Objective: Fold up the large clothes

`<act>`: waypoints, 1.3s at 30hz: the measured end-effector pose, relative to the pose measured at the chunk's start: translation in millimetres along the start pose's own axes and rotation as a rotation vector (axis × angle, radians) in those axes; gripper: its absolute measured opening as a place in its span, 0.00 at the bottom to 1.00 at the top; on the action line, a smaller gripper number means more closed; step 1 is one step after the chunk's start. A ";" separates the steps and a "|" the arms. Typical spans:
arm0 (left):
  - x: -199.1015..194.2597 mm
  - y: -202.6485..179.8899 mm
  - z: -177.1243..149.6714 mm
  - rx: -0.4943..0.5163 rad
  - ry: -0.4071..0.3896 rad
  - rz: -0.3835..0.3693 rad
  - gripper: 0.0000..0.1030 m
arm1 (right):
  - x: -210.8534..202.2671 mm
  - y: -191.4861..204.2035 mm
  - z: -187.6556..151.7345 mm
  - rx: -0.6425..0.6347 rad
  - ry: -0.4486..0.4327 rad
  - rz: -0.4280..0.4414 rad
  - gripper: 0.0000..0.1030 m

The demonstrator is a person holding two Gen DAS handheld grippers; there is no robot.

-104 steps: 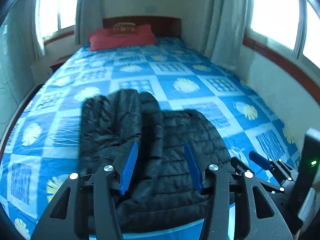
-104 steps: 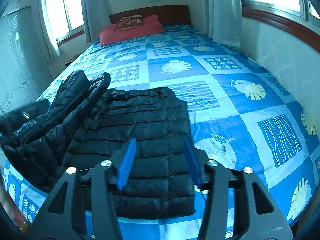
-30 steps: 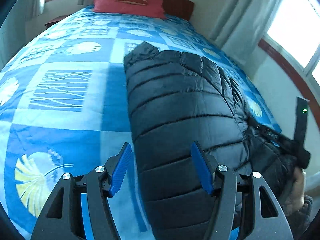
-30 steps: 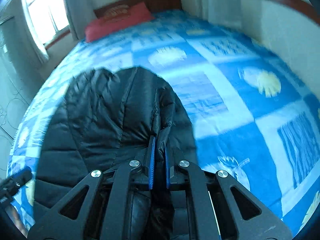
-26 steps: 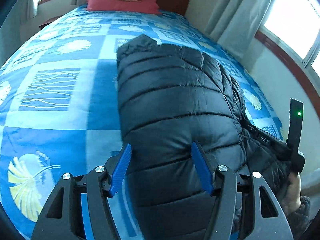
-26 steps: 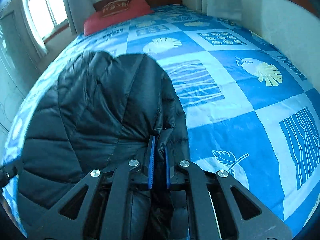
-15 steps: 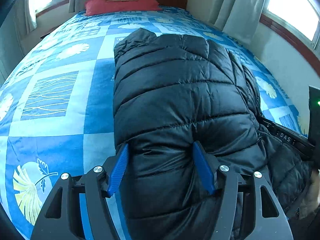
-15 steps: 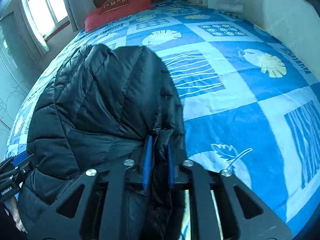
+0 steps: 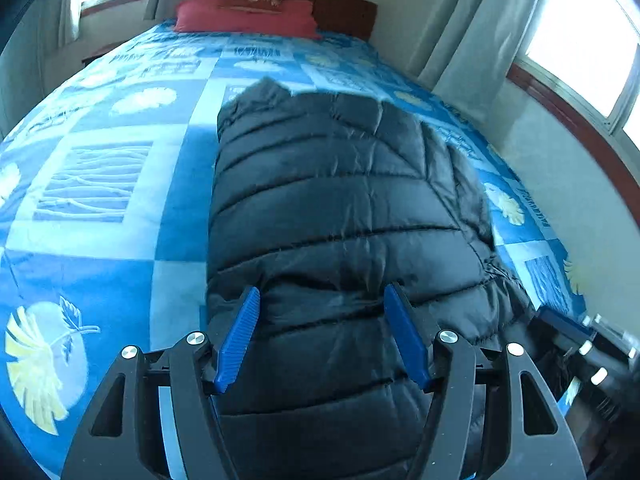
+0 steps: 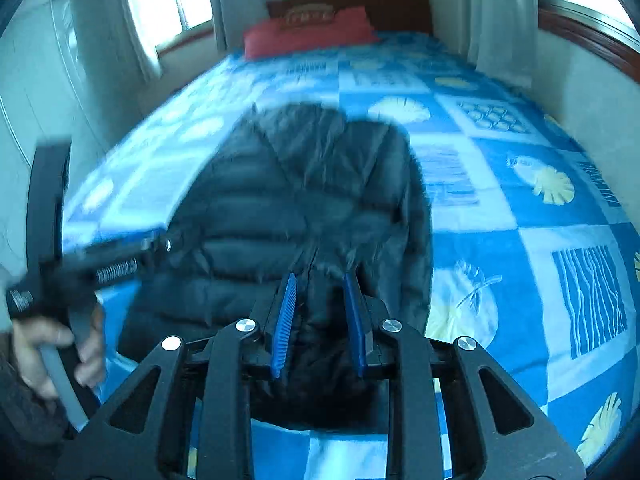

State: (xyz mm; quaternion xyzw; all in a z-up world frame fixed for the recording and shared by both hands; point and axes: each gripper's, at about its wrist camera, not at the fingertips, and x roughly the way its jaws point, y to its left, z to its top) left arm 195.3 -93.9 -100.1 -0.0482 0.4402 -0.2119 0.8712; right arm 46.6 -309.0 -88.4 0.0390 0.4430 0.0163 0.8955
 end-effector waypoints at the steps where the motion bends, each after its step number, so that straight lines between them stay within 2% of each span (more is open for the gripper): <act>1: 4.2 -3.2 -1.6 0.020 0.001 0.004 0.62 | 18.1 -5.4 -8.4 0.007 0.047 -0.013 0.24; 5: 23.3 -16.9 -10.0 0.095 0.016 0.047 0.62 | 53.5 -23.7 -22.1 0.081 0.076 0.023 0.24; 7: 33.5 -15.5 -11.7 0.082 0.022 0.050 0.62 | 58.7 -24.1 -23.2 0.095 0.072 0.012 0.24; 9: 32.4 -14.2 -11.8 0.085 0.023 0.050 0.62 | 55.7 -18.7 -20.7 0.077 0.074 -0.016 0.24; 13: 11.7 -14.7 -9.0 0.114 0.025 0.057 0.62 | 30.1 -13.7 -8.8 0.100 0.091 -0.008 0.25; 15: -8.5 -8.4 -0.6 0.077 0.014 0.043 0.62 | 3.0 -11.8 9.1 0.100 0.041 0.009 0.28; 16: -15.1 -5.9 4.8 0.064 -0.005 0.038 0.62 | -5.3 -12.0 15.1 0.100 0.015 0.015 0.33; 18: -28.0 -1.3 25.9 0.047 -0.075 0.048 0.62 | -17.0 -11.7 41.8 0.089 -0.056 0.009 0.40; 19: -26.5 -0.4 37.8 0.049 -0.095 0.071 0.62 | -14.6 -12.2 55.9 0.079 -0.082 -0.008 0.40; 22: -6.3 5.1 66.7 0.020 -0.114 0.123 0.62 | 12.6 -17.6 92.2 0.084 -0.118 -0.040 0.40; 25: 20.1 5.0 82.3 0.010 -0.105 0.176 0.62 | 46.7 -17.1 109.1 0.063 -0.113 -0.042 0.38; 30: 57.6 6.0 75.1 0.003 -0.045 0.189 0.64 | 99.8 -23.6 101.7 0.044 -0.028 -0.062 0.38; 39: 94.9 11.2 64.4 -0.030 -0.024 0.250 0.66 | 134.5 -27.1 84.8 0.073 -0.066 -0.063 0.38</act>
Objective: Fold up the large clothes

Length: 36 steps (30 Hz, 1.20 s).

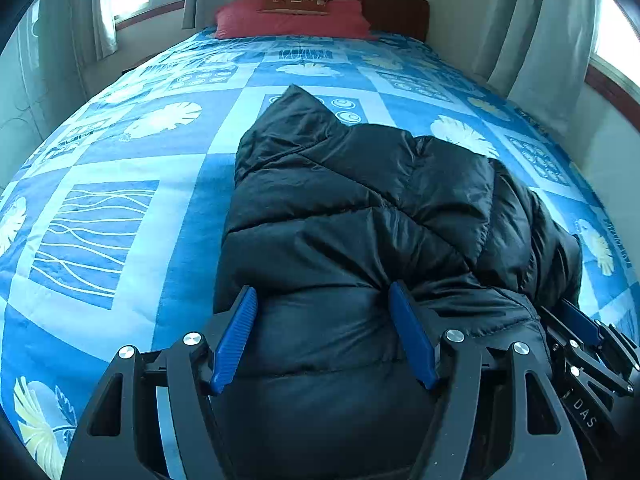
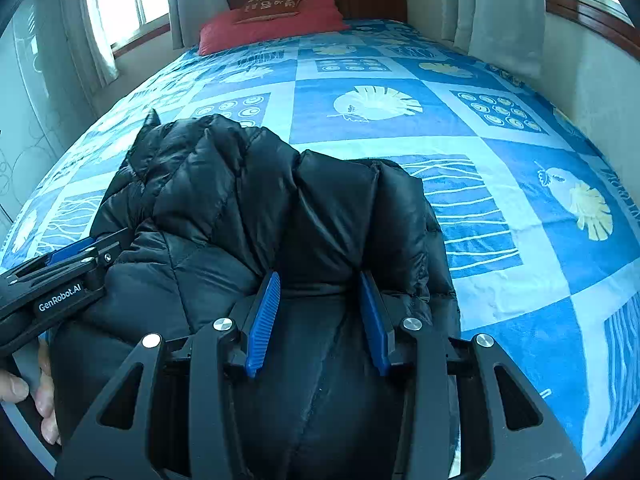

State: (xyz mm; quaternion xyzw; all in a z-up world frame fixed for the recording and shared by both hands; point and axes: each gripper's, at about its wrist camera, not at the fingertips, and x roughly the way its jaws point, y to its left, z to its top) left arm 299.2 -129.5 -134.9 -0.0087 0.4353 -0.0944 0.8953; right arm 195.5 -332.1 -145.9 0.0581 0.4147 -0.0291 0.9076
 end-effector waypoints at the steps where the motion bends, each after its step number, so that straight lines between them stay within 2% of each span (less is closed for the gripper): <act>1: 2.2 -0.7 -1.1 0.002 -0.003 0.006 0.66 | 1.9 -0.3 -0.3 0.002 -0.003 0.000 0.38; 9: 14.4 -2.0 -6.0 0.005 -0.015 0.030 0.66 | 11.4 -2.0 -5.6 0.012 -0.024 -0.002 0.38; 22: 9.7 -8.9 -4.8 0.020 -0.017 0.045 0.66 | 0.4 6.2 -4.6 -0.016 -0.042 -0.044 0.38; 31: -3.4 -12.4 -0.2 0.042 -0.018 0.075 0.68 | -16.8 13.7 -2.7 -0.035 -0.047 -0.081 0.40; 36: -17.7 -3.6 0.9 0.018 -0.013 0.057 0.68 | -31.9 13.7 -4.7 -0.025 -0.058 -0.085 0.43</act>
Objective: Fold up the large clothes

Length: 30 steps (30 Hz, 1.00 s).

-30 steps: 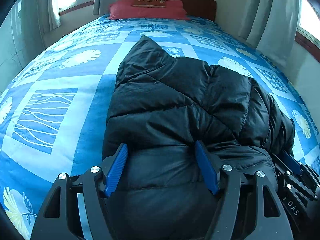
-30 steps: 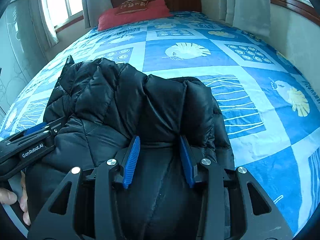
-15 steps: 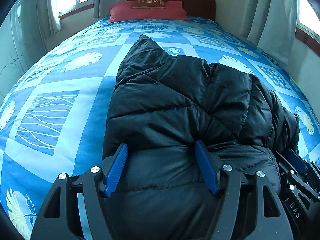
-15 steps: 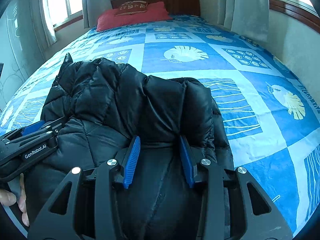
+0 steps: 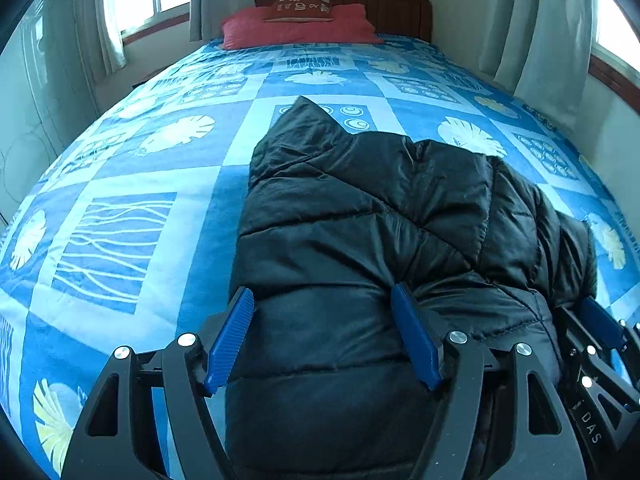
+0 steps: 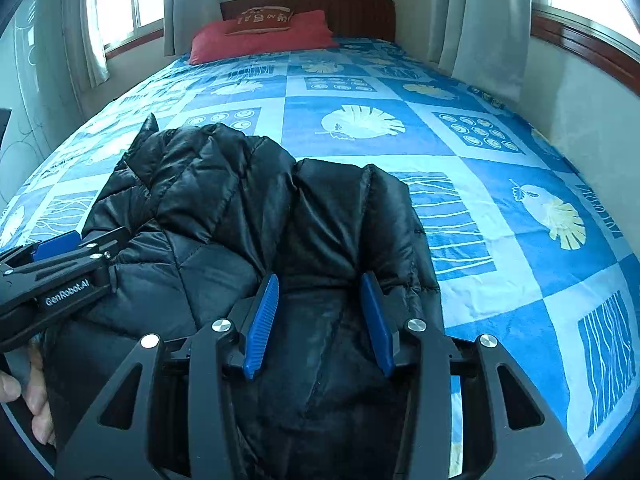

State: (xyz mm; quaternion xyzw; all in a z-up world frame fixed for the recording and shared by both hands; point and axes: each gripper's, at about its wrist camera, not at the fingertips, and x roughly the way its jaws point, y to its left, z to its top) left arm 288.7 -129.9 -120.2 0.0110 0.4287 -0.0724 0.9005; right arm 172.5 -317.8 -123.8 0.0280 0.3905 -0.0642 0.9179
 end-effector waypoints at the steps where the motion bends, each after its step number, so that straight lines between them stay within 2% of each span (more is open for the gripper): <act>1: -2.9 3.6 0.2 -0.016 0.008 -0.010 0.68 | -3.9 -1.3 0.0 0.006 -0.002 0.003 0.44; 4: -15.2 23.1 0.6 -0.109 0.042 -0.040 0.69 | -16.6 -8.9 0.5 0.037 -0.016 0.010 0.53; 8: -25.6 48.6 -8.5 -0.248 0.072 -0.016 0.72 | -29.9 -25.2 -3.8 0.109 -0.022 0.004 0.59; 11: -27.9 67.5 -22.9 -0.382 0.098 -0.007 0.73 | -28.7 -41.6 -11.2 0.199 0.001 0.047 0.60; 14: -30.7 80.2 -38.5 -0.509 0.106 -0.033 0.74 | -19.4 -57.1 -20.1 0.287 0.035 0.107 0.68; 17: -26.3 94.6 -59.1 -0.666 0.116 -0.134 0.78 | -10.3 -68.4 -26.4 0.354 0.054 0.150 0.78; 20: -15.8 104.7 -78.2 -0.809 0.146 -0.255 0.81 | 3.7 -82.3 -35.5 0.444 0.087 0.228 0.83; 21: -11.1 105.5 -82.2 -0.832 0.159 -0.297 0.82 | 7.0 -84.9 -38.2 0.464 0.096 0.246 0.85; 25: 4.0 109.1 -90.6 -0.890 0.190 -0.444 0.84 | 31.7 -102.4 -53.5 0.611 0.164 0.417 0.88; 29: 12.0 114.7 -93.9 -0.914 0.189 -0.566 0.84 | 35.3 -103.3 -56.2 0.615 0.158 0.467 0.89; 30: 12.9 115.5 -95.3 -0.920 0.181 -0.575 0.84 | 36.4 -101.9 -55.8 0.609 0.161 0.478 0.89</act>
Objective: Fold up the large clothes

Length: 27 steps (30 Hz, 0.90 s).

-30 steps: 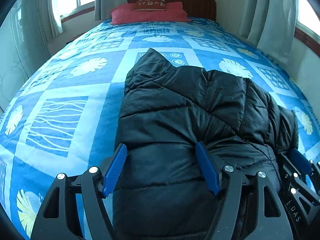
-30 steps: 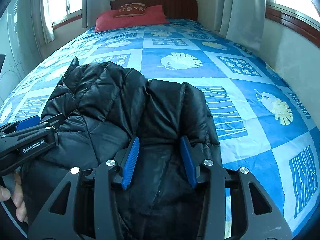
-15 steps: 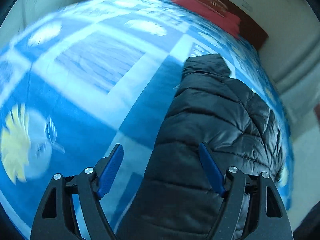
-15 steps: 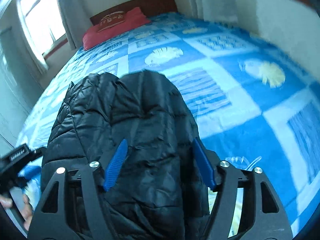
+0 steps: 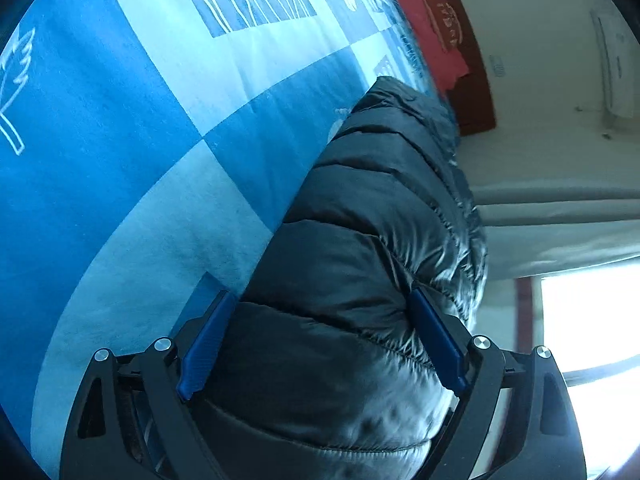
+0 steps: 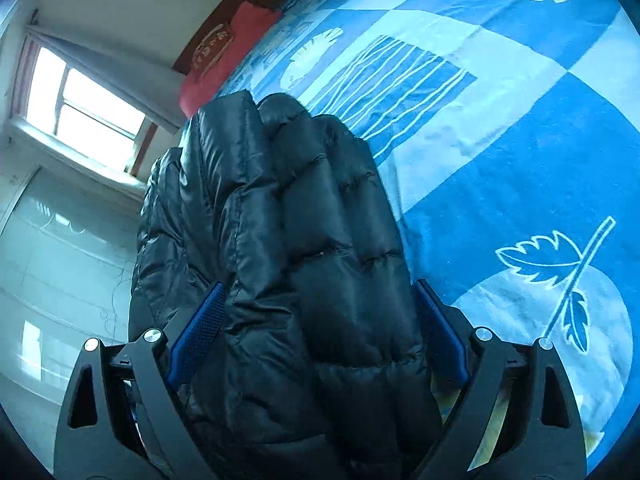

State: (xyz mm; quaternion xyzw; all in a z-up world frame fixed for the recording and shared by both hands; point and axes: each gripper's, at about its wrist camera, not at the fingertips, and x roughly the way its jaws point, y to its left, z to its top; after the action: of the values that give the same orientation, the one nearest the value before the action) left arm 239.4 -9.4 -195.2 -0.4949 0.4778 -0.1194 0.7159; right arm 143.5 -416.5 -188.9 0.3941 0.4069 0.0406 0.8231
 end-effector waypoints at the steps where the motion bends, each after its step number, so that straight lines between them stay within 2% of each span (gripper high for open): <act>1: 1.8 -0.4 -0.9 0.007 -0.004 0.003 0.85 | 1.1 0.4 0.0 -0.003 0.006 0.003 0.88; 2: 3.8 -3.5 -2.1 0.031 -0.009 0.013 0.85 | 3.3 1.2 1.1 -0.010 0.014 0.004 0.87; 5: 10.9 -16.8 -7.4 0.144 0.011 0.051 0.88 | 8.5 4.4 2.0 -0.030 0.039 0.021 0.74; 7: 13.0 -21.5 -8.9 0.172 0.031 0.051 0.88 | 10.0 4.6 1.1 -0.024 0.050 0.067 0.58; 10: 13.2 -26.1 -9.6 0.219 0.063 0.033 0.87 | 7.3 8.1 -2.6 -0.025 0.032 0.100 0.45; 13: 12.1 -25.5 -5.1 0.225 0.073 0.021 0.85 | 5.0 16.5 -7.4 -0.031 0.019 0.124 0.40; 18: -2.7 -24.2 6.3 0.241 0.057 0.023 0.84 | 14.1 34.9 -11.2 -0.045 0.023 0.188 0.37; 27: -43.4 -19.6 55.0 0.261 -0.026 0.070 0.83 | 65.9 102.9 -14.9 -0.099 0.077 0.277 0.36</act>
State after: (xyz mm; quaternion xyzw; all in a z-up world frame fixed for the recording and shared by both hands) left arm 267.2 41.8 -151.7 -0.3819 0.4659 -0.1490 0.7841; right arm 203.0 -311.2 -166.0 0.4037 0.3773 0.1886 0.8119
